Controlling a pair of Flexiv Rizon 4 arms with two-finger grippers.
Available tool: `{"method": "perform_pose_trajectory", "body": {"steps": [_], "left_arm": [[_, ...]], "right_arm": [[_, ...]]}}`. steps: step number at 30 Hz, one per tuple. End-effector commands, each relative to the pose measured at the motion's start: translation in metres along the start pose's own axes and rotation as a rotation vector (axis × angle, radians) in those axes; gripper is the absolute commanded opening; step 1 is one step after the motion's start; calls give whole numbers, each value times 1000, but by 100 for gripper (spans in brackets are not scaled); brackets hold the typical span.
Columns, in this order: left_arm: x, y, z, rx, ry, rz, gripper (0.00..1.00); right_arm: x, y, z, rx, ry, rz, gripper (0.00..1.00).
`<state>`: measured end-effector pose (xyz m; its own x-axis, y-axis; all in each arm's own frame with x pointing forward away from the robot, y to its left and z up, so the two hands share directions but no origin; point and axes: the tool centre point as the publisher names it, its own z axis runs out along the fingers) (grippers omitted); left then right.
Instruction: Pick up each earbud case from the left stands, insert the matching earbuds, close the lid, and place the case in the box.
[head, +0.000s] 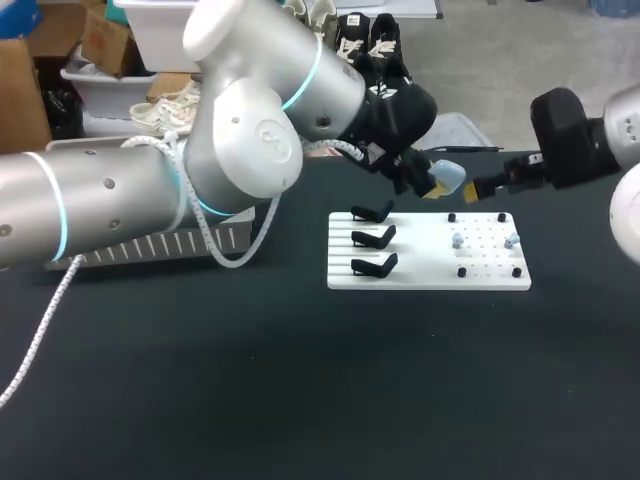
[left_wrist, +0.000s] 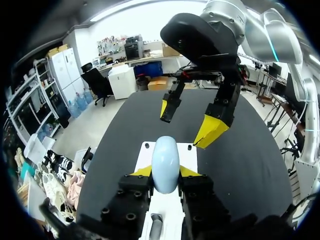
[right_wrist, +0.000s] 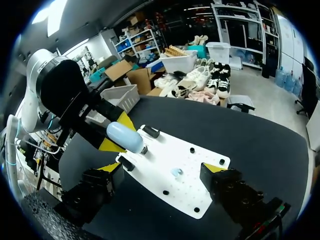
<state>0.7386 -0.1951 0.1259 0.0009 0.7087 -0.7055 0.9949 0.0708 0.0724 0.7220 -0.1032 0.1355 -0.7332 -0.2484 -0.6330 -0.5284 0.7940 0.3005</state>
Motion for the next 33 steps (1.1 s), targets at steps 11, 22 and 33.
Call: {"method": "perform_pose_trajectory", "body": {"steps": [11,22,33], "left_arm": [[0,-11,3,27,6,10,0],[2,-21,2,45,-15,17,0],[1,-30,-13,4,-301,89,0]], "right_arm": [[-8,-5,2,-90,2,-15,100],[-17,-9,-11,-57,-12,-30,100],[-23,-11,-42,245,-4,-112,100]]}}
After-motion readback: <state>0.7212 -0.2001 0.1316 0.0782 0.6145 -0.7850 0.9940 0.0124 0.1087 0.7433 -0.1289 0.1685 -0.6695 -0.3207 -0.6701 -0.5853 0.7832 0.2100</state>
